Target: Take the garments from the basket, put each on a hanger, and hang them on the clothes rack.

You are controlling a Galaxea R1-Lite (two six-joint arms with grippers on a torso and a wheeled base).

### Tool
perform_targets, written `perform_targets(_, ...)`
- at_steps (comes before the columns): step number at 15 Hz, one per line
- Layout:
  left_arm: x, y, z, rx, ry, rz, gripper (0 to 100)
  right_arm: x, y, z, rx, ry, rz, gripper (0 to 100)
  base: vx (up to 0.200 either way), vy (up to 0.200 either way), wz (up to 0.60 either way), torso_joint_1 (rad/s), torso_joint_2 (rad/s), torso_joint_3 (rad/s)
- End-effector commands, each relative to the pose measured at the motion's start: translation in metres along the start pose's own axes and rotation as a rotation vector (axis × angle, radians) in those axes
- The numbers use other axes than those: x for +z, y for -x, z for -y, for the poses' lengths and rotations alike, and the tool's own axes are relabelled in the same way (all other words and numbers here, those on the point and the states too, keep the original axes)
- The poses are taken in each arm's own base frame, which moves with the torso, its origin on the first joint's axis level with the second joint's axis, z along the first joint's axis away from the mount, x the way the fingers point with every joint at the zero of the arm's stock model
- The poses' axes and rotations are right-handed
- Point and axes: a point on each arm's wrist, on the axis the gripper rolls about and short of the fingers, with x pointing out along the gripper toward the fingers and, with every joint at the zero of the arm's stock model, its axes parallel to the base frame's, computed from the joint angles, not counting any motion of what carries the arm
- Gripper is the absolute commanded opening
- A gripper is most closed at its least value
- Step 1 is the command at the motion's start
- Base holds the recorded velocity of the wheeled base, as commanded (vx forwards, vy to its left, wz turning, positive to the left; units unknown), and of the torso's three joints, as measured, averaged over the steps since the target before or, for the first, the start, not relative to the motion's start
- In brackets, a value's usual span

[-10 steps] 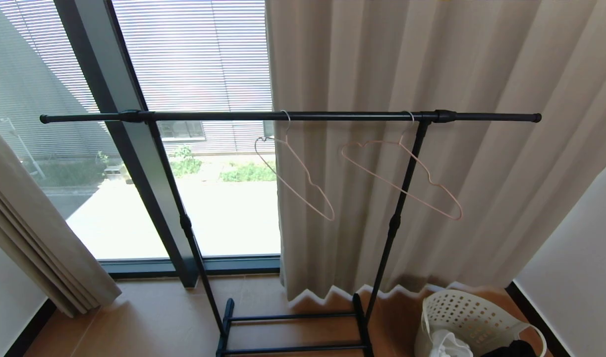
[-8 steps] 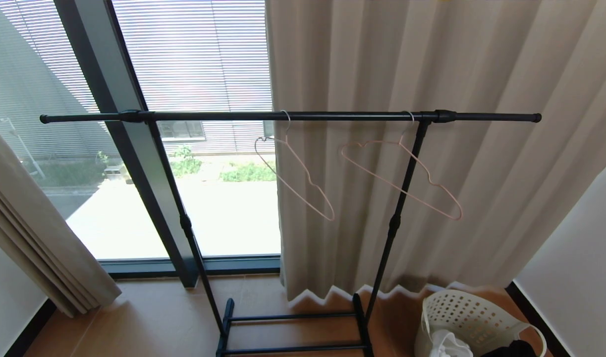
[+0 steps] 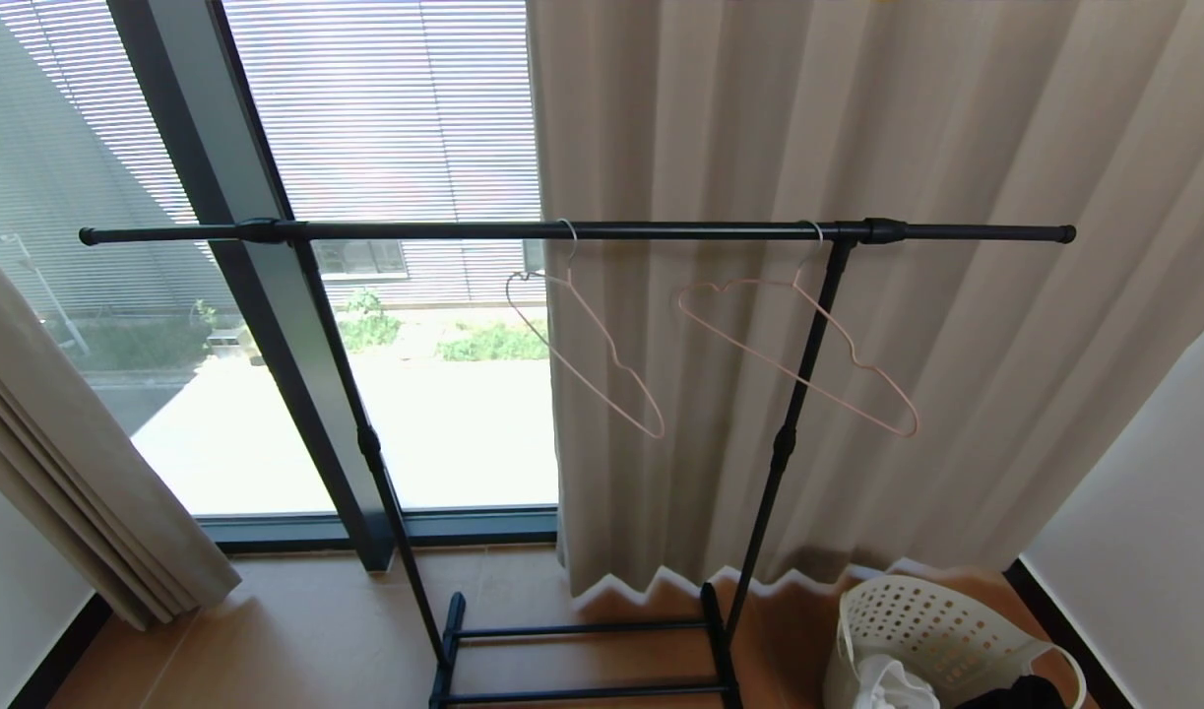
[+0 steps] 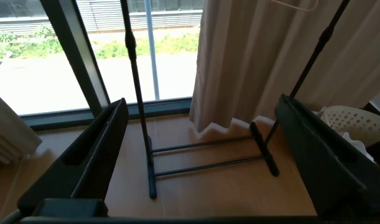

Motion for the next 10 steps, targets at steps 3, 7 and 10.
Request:
perform_targets(3, 0.0002, -0.0001, 0.0, 0.001, 0.0, -0.001, 100, 0.0001, -0.0002, 0.0, 0.0, -0.001, -0.002, 100, 0.0, 0.0, 0.0, 0.0, 0.0, 0.0)
perform_targets(7, -0.0002, -0.0002, 0.0, 0.0, 0.0, -0.002, 100, 0.0001, -0.0002, 0.0002, -0.007, 0.004, -0.003, 100, 0.0, 0.0, 0.0, 0.0, 0.0, 0.0)
perform_targets(10, -0.0002, -0.0002, 0.0, 0.001, 0.0, -0.002, 100, 0.0001, -0.0002, 0.0002, -0.007, 0.006, -0.003, 100, 0.0, 0.0, 0.0, 0.0, 0.0, 0.0)
